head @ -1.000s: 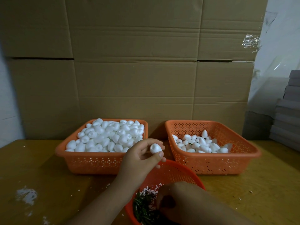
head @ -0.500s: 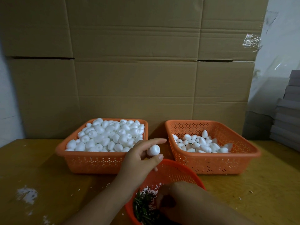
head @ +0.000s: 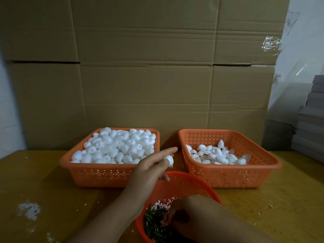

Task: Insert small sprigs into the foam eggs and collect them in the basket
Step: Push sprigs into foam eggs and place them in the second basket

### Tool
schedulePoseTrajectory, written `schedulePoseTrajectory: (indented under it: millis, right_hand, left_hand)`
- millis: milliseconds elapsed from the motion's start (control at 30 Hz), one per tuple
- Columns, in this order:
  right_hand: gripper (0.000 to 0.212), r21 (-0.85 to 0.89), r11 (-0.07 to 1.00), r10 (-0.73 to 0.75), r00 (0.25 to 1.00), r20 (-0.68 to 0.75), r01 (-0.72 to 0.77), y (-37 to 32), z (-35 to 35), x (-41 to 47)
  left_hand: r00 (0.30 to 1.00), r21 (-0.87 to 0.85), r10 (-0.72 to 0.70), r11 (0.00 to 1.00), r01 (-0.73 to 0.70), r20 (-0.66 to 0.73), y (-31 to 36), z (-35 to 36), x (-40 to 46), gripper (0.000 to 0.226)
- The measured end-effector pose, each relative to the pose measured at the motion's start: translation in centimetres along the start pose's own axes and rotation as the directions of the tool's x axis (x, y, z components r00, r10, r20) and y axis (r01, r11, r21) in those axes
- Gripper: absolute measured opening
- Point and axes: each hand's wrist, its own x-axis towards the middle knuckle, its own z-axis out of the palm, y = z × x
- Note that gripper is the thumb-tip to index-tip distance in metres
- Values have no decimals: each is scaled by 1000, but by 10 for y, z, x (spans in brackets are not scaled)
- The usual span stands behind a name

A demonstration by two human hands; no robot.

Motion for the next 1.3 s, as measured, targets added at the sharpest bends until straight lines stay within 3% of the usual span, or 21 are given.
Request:
schedulePoseTrajectory:
  millis: [167,400,633,800,1100,1300]
  right_hand:
    - [26,-16,1000,5,1000,-21,-6,2,3,0]
    - [26,-5,1000,4,1000,-13,-4,3,3,2]
    - [26,-8,1000,-27,998,-54,26,3,3,-1]
    - [24,13,1000,-16,1000,-19,16,3,2,-1]
    - [24,5,1000,-18,999,-45,19,2,2,-2]
    - [26,-12,999,-37,998,-46,36,2,2,-2]
  left_hand:
    - [999,22,35,999,-34,-40,-3,1,1,37]
    - [992,120,83,990,-72,-92,-5,1,2,21]
    - [990,15,99,995,-98,-97,-5,1,2,19]
    - [987,122,124,986,-111,-101,-4,1,1,28]
    - [975,217,186,964,-157,-124,-2,1,0,20]
    - [989,85,120,990,-113,-82,-2,1,1,27]
